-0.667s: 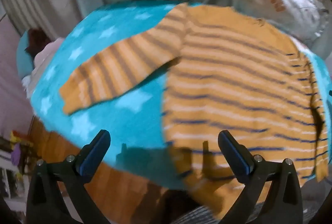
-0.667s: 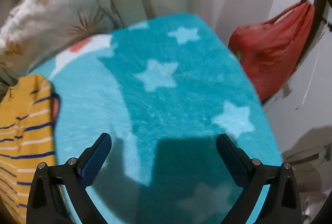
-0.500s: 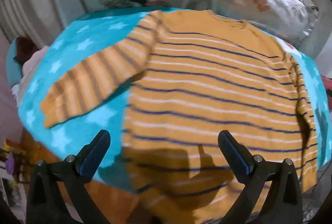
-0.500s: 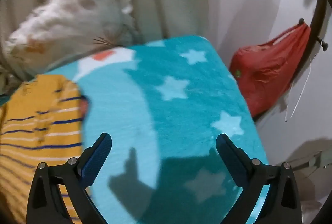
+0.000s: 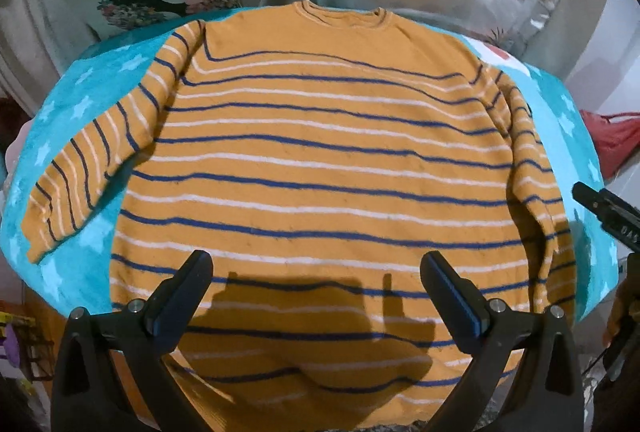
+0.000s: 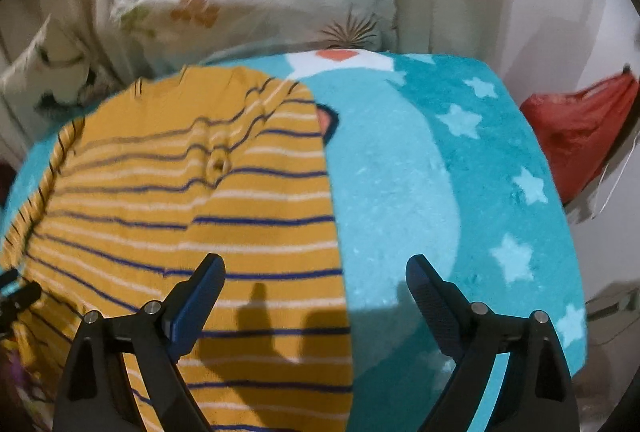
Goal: Fold small clothes
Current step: 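Position both grippers over the spread yellow striped sweater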
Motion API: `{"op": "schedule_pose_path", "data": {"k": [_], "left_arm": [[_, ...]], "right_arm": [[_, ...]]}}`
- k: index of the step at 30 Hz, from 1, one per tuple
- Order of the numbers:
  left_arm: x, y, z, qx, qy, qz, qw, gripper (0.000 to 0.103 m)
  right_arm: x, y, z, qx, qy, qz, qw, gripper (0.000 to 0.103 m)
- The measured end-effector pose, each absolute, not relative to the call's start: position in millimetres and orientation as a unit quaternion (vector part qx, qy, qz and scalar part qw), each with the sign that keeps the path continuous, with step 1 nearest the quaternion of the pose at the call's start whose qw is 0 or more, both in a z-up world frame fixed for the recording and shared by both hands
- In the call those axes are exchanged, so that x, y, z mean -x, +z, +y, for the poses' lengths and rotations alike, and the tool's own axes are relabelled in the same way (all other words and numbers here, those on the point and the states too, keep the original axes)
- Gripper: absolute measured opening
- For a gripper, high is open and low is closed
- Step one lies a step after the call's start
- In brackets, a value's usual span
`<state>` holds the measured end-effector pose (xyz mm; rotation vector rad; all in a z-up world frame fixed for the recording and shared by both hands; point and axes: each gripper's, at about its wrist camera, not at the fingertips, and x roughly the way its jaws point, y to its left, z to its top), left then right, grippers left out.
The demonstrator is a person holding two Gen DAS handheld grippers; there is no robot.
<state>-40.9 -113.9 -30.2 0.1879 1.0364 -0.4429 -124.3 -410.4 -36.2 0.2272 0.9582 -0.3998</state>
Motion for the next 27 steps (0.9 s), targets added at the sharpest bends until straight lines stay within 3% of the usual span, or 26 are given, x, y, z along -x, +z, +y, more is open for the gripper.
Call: {"op": "schedule_pose_path", "data": {"k": [12, 27], "left_arm": [[42.6, -28.6, -98.2, -0.071, -0.158, 0.532, 0.829, 0.103], [26.6, -36.1, -69.4, -0.054, -0.128, 0.537, 0.832, 0.103]], "right_arm": [[103.4, -35.2, -352.2, 0.008, -0.166, 0.475, 0.864, 0.095], [76.6, -32.7, -313.0, 0.04, -0.153, 0.473, 0.867, 0.095]]}}
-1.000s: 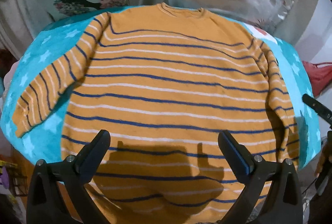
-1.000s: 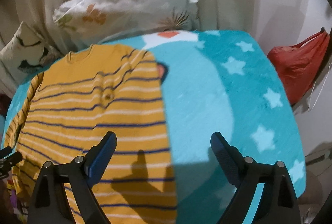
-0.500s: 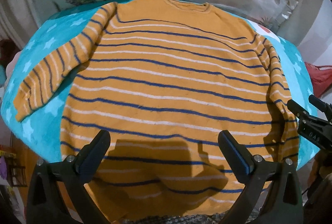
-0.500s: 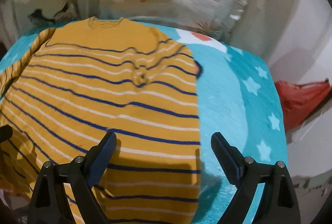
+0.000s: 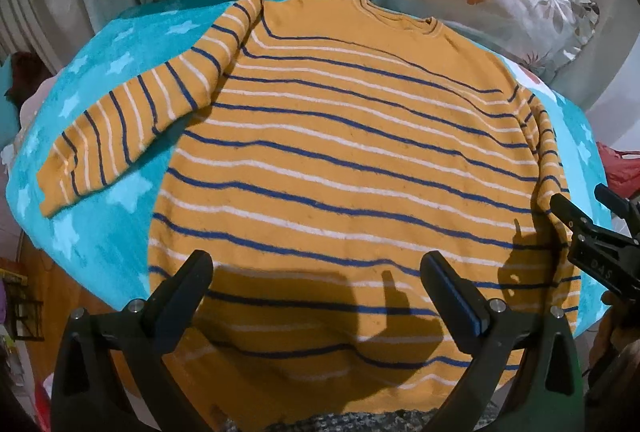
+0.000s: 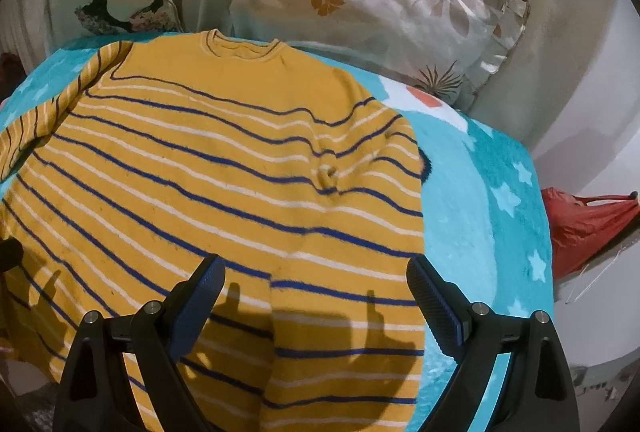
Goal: Fold small clothes
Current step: 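Position both grippers over the spread yellow striped sweater, then grasp the sleeve cuff with the left gripper and fold it across the body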
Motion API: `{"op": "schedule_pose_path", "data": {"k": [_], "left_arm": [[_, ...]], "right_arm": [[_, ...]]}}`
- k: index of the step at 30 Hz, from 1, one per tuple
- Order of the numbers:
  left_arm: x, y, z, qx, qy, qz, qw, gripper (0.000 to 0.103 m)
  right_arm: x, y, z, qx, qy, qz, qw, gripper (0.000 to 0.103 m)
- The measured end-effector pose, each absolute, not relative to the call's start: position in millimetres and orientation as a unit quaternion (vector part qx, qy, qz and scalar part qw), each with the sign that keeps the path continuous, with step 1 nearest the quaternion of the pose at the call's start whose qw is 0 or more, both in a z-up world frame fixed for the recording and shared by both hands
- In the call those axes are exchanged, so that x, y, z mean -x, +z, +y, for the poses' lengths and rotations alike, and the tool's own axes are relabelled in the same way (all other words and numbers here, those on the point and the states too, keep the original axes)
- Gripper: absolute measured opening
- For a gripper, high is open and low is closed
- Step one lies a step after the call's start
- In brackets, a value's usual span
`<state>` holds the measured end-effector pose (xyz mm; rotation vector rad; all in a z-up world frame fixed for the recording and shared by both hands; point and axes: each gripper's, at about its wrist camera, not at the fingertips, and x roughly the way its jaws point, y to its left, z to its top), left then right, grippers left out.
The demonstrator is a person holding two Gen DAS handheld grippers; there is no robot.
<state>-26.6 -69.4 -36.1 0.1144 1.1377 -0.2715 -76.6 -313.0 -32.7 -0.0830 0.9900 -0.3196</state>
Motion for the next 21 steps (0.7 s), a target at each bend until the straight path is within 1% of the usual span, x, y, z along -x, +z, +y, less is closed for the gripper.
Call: {"op": "schedule_pose_path", "data": {"k": [12, 21], "left_arm": [[-16.5, -31.6, -14.0, -0.025, -0.111, 0.547, 0.83, 0.103], [-40.0, -37.2, 25.4, -0.023, -0.094, 0.558, 0.824, 0.103]], "right_arm": [[41.0, -29.5, -256.5, 0.063, -0.147, 0.479, 0.863, 0.095], [16.1, -39.4, -223.5, 0.05, -0.146, 0.493, 0.856, 0.095]]}}
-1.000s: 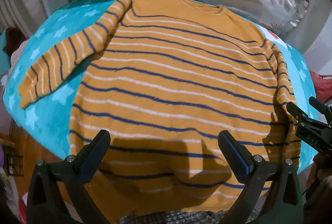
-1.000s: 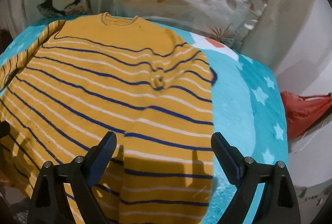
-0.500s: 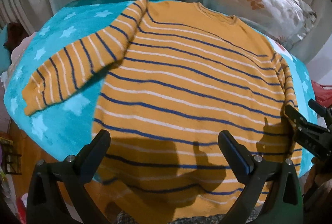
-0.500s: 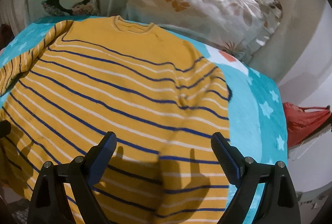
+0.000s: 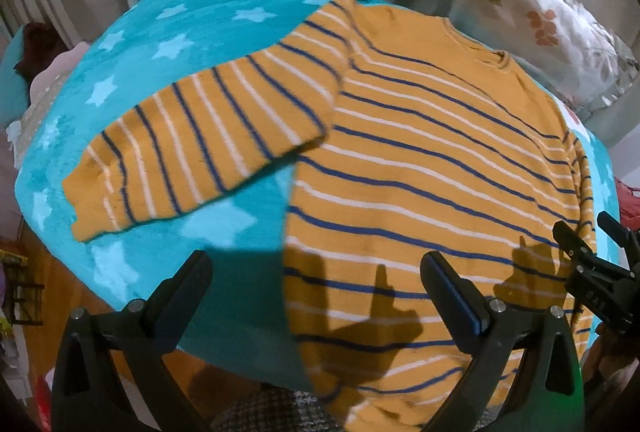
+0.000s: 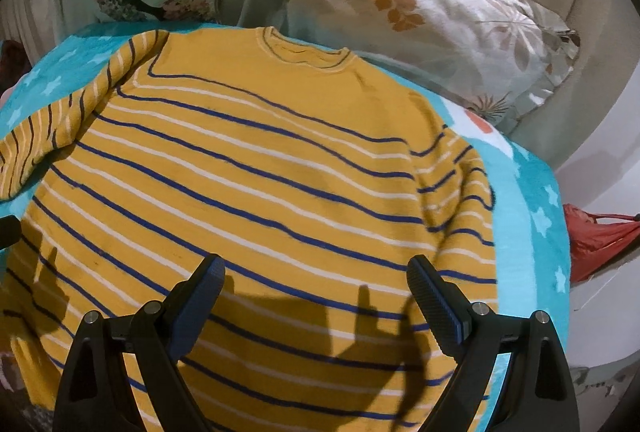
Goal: Fold small clothes
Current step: 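Grasp the sleeve cuff with the left gripper and fold it across the body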
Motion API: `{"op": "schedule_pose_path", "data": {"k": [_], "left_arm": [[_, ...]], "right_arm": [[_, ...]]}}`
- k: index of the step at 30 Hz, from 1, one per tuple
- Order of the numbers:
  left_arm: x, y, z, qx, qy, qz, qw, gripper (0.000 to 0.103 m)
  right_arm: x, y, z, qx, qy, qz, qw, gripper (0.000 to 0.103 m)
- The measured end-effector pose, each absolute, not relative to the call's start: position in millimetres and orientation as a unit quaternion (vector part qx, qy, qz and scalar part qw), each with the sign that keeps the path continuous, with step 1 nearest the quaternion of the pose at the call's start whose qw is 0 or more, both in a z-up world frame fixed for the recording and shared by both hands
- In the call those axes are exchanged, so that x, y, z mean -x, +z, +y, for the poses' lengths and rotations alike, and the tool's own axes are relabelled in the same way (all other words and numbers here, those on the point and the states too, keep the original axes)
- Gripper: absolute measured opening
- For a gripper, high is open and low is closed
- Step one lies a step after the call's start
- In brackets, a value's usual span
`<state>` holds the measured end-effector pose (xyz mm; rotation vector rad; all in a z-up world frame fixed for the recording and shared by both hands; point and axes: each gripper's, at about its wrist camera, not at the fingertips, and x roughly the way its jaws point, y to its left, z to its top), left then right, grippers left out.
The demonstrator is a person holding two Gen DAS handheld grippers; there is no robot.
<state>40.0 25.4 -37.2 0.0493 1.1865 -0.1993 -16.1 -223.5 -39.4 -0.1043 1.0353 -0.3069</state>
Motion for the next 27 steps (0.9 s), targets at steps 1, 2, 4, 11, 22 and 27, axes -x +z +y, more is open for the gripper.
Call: {"op": "schedule_pose_path", "data": {"k": [1, 2, 4, 11, 22, 27], "left_arm": [[-42.4, -38.4, 31.3, -0.022, -0.091, 0.558, 0.824, 0.103], [-45.3, -39.7, 38.7, -0.019, -0.084, 0.559, 0.824, 0.103], [-51.8, -42.8, 56.5, -0.009, -0.067, 0.561, 0.825, 0.103], [-65.9, -50.6, 110.7, 0.027, -0.009, 0.566, 0.824, 0.103], [-70.2, -56.0, 138.2, 0.044, -0.004, 0.571, 0.82, 0.103], [-70.4, -58.7, 164.9, 0.074, 0.006, 0.573, 0.816, 0.103]], "right_arm": [[13.4, -40.6, -219.8, 0.048, -0.144, 0.494, 0.856, 0.095], [10.7, -41.8, -215.7, 0.047, -0.142, 0.494, 0.856, 0.095], [5.2, -44.0, -207.5, 0.048, -0.137, 0.495, 0.857, 0.095], [-15.8, -50.2, -180.8, 0.057, -0.121, 0.501, 0.855, 0.095], [-33.3, -54.5, -145.7, 0.072, -0.093, 0.508, 0.853, 0.095], [-36.6, -57.4, -132.0, 0.083, -0.085, 0.512, 0.851, 0.095]]}}
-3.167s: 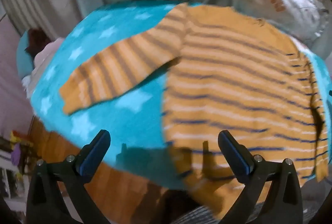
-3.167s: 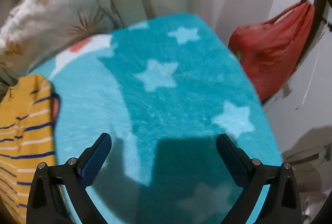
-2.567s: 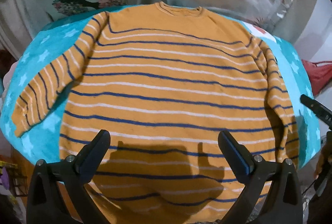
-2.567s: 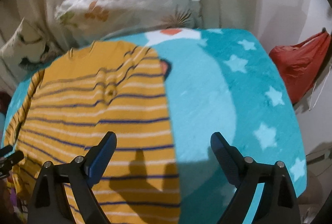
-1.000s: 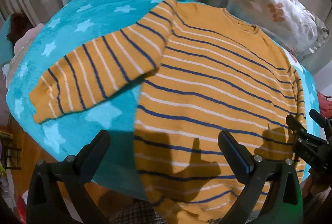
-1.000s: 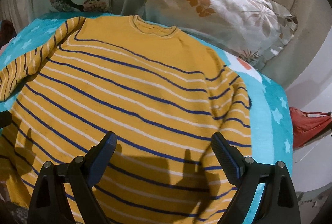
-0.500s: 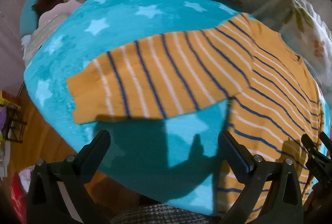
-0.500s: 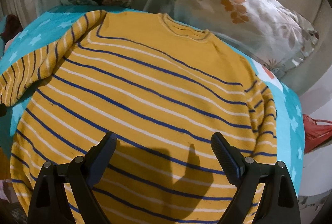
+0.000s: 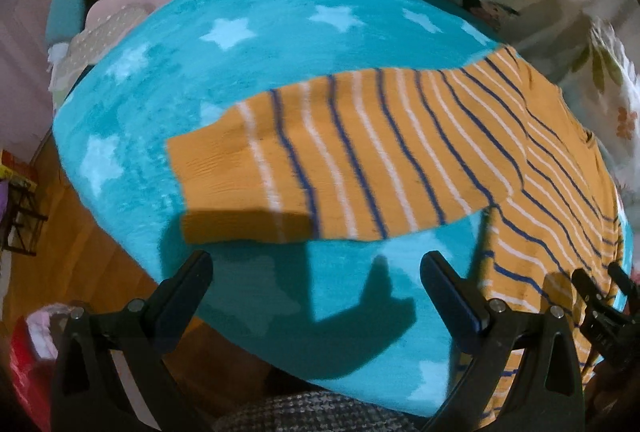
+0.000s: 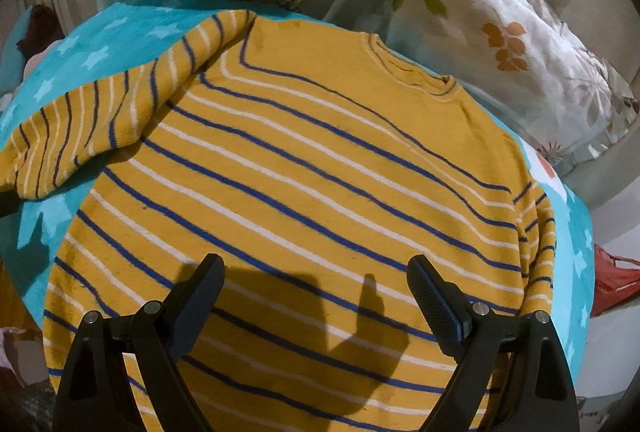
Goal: Fold small clothes
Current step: 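Grasp the sleeve cuff with the left gripper and fold it across the body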
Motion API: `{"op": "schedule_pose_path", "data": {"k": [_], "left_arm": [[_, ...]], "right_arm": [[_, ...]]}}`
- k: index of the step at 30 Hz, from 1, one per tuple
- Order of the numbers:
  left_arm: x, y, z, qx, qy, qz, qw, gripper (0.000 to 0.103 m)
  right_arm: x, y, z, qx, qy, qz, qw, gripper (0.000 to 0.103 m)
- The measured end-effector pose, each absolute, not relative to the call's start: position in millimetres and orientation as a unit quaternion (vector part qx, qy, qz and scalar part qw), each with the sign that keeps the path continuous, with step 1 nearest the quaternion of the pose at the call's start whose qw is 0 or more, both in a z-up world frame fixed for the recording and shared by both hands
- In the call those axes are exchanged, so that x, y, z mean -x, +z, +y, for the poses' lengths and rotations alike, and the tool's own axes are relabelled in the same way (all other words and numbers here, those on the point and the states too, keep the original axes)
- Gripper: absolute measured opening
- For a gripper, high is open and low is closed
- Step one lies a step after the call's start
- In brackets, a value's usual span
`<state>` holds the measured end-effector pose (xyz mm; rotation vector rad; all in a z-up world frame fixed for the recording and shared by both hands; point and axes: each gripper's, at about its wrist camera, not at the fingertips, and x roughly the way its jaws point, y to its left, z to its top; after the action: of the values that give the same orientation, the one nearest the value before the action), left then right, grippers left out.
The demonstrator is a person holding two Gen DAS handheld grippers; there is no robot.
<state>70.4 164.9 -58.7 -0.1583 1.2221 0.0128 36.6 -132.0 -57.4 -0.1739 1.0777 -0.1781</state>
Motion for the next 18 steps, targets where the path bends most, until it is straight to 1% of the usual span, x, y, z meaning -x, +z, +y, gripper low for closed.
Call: {"op": "schedule_pose_path", "data": {"k": [5, 11, 15, 18], "left_arm": [[-65.8, -62.7, 201.7, 0.162, -0.016, 0.569, 0.806, 0.103], [-71.3, -80.3, 206.4, 0.251, -0.081, 0.581, 0.77, 0.103], [-74.2, -86.2, 211.1, 0.266, -0.072, 0.581, 0.766, 0.103], [-82.5, -84.3, 210.9, 0.256, -0.065, 0.574, 0.775, 0.103]], "right_arm": [[-40.0, -59.9, -126.1, 0.084, -0.084, 0.515, 0.849, 0.095], [-46.6, -63.5, -123.0, 0.07, -0.084, 0.523, 0.846, 0.095], [-47.8, -61.7, -118.7, 0.073, -0.08, 0.519, 0.848, 0.095], [-45.8, -60.9, -118.6, 0.075, -0.082, 0.518, 0.848, 0.095]]}}
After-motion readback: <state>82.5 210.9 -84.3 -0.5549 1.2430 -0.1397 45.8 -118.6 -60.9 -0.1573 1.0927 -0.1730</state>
